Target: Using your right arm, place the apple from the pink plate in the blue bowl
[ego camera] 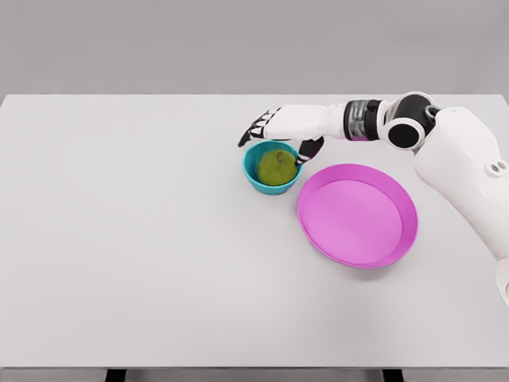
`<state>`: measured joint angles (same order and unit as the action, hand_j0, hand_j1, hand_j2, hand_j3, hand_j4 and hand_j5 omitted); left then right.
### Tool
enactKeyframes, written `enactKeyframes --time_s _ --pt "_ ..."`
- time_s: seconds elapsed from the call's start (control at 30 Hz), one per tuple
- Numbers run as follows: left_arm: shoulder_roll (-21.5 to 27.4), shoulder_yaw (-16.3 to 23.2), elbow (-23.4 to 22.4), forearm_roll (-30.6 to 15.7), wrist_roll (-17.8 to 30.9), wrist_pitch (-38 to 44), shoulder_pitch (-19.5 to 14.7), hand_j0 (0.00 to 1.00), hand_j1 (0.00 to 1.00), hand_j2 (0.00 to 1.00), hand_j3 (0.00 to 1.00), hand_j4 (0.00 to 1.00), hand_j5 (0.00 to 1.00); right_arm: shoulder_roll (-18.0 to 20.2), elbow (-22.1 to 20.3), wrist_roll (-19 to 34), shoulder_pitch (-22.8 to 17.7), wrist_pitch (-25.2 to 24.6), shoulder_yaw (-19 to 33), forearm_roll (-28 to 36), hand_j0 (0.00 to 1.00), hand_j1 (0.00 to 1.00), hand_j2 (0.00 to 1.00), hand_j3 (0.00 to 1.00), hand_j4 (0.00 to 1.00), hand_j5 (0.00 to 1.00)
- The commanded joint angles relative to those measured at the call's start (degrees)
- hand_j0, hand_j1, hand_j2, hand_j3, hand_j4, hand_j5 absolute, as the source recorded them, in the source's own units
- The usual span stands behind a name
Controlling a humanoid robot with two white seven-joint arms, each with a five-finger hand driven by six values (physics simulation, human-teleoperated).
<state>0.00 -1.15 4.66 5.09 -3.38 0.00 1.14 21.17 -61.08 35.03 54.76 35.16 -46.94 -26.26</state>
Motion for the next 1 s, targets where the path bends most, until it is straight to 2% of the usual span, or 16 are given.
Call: enactKeyframes --time_s 0.0,0.1,0.17,0.23,0.33,0.43,0.47,0.6,0.63,0.83,0.97 --pt "0.0 0.0 0.0 0.0 0.0 0.0 0.0 1.00 1.00 1.00 1.00 1.00 1.00 0.0 -0.1 0.0 0.0 -0.2 0.0 0.3 1.00 1.00 1.00 1.00 1.00 1.00" --pt "0.0 0.0 0.0 0.0 0.0 0.0 0.0 1.00 1.00 1.00 1.00 1.00 1.00 -0.1 -0.7 0.0 0.3 -0.2 0.2 0.3 1.00 1.00 1.00 1.00 1.00 1.00" --pt "0.0 0.0 0.0 0.0 0.0 0.0 0.0 1.00 1.00 1.00 1.00 1.00 1.00 1.4 -4.5 0.0 1.3 -0.2 1.4 0.9 1.00 1.00 1.00 1.00 1.00 1.00" --pt "0.0 0.0 0.0 0.0 0.0 0.0 0.0 1.00 1.00 1.00 1.00 1.00 1.00 5.2 -9.0 0.0 0.0 -0.2 9.2 1.1 1.00 1.00 1.00 1.00 1.00 1.00" --pt "0.0 0.0 0.0 0.0 0.0 0.0 0.0 1.00 1.00 1.00 1.00 1.00 1.00 11.3 -13.8 0.0 -7.0 -0.2 23.3 3.0 1.00 1.00 1.00 1.00 1.00 1.00" --pt "0.0 0.0 0.0 0.0 0.0 0.0 0.0 1.00 1.00 1.00 1.00 1.00 1.00 16.4 -13.4 0.0 -11.7 -0.2 31.3 6.1 1.00 1.00 1.00 1.00 1.00 1.00" --pt "0.0 0.0 0.0 0.0 0.0 0.0 0.0 1.00 1.00 1.00 1.00 1.00 1.00 16.4 -13.2 0.0 -12.4 -0.2 32.6 6.1 1.00 1.00 1.00 1.00 1.00 1.00" --pt "0.0 0.0 0.0 0.0 0.0 0.0 0.0 1.00 1.00 1.00 1.00 1.00 1.00 15.7 -15.6 0.0 -22.3 -0.2 41.6 6.4 1.00 1.00 1.00 1.00 1.00 1.00" --pt "0.0 0.0 0.0 0.0 0.0 0.0 0.0 1.00 1.00 1.00 1.00 1.00 1.00 15.9 -16.5 0.0 -23.6 -0.2 42.0 6.4 1.00 1.00 1.00 1.00 1.00 1.00" --pt "0.0 0.0 0.0 0.0 0.0 0.0 0.0 1.00 1.00 1.00 1.00 1.00 1.00 15.3 -16.3 0.0 -27.4 -0.2 42.1 6.3 1.00 1.00 1.00 1.00 1.00 1.00" --pt "0.0 -0.1 0.0 0.0 0.0 0.0 0.0 1.00 1.00 1.00 1.00 1.00 1.00 14.2 -16.3 0.0 -27.9 -0.2 42.1 5.8 1.00 1.00 1.00 1.00 1.00 1.00"
